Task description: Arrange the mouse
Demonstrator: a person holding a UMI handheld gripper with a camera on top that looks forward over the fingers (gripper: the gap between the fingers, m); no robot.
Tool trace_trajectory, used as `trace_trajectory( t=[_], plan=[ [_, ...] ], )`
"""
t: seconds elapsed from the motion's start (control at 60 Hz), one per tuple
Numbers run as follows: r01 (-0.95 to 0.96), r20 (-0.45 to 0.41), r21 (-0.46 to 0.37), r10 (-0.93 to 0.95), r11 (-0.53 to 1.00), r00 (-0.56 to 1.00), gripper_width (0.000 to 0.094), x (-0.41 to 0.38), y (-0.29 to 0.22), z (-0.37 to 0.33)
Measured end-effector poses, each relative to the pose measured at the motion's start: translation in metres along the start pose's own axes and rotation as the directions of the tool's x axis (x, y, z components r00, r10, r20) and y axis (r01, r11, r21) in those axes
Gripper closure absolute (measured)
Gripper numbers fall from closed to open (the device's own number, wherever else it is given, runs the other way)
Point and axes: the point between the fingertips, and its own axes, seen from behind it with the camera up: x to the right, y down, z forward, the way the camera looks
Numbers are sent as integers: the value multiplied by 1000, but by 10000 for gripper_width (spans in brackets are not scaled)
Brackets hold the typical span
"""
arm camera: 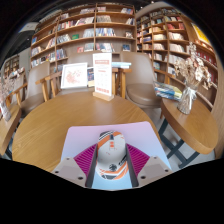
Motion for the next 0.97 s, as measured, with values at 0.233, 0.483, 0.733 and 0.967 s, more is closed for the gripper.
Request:
trace_trajectory(
  t=[0.233, 0.483, 0.733, 0.967],
  plan=[
    [31, -4, 117, -31, 993, 1000, 73, -18, -42, -112],
    [41, 83, 116, -50, 992, 995, 79, -69, 9, -237],
    [67, 84, 119, -78, 991, 993, 80, -87, 55, -278],
    [93, 68, 130, -102, 987, 992, 84, -88, 60, -284]
  ],
)
